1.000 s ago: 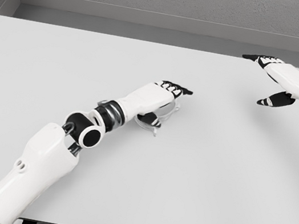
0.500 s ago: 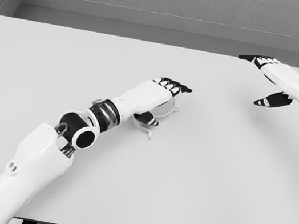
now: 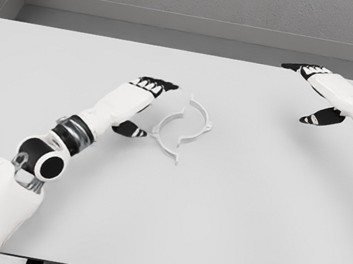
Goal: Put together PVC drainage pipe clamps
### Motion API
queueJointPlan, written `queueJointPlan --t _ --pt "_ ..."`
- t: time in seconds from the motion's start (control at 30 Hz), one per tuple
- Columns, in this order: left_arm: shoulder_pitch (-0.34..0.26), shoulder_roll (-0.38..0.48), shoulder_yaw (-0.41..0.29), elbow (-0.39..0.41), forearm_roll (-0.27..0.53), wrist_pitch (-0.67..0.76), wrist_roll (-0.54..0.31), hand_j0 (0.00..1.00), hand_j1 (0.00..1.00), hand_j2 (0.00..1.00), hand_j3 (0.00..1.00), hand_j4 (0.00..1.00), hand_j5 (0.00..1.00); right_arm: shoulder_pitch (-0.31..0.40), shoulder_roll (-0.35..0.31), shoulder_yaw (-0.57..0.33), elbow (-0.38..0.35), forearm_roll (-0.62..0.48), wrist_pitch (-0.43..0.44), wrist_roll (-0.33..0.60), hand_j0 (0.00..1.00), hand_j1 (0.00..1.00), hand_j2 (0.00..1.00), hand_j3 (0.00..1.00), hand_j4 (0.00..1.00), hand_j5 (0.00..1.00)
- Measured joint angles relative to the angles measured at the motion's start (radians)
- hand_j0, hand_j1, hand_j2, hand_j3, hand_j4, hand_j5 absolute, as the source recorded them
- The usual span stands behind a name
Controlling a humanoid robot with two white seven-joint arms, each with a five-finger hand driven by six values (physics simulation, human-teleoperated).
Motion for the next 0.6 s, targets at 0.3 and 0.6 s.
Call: queueJointPlan --t 0.3,0.6 --pt "-0.202 -0.008 -0.035 0.1 -0.006 0.009 -0.002 1.0 1.0 1.0 1.0 1.0 1.0 -0.002 0.003 0.001 0.0 -0.001 0.0 0.0 1.0 1.0 1.0 1.0 1.0 1.0" --pt "-0.371 0.18 -0.126 0.151 -0.006 -0.29 -0.225 1.0 1.0 1.0 1.0 1.0 1.0 -0.011 0.017 0.039 -0.003 -0.008 0.001 0.0 1.0 1.0 1.0 1.0 1.0 1.0"
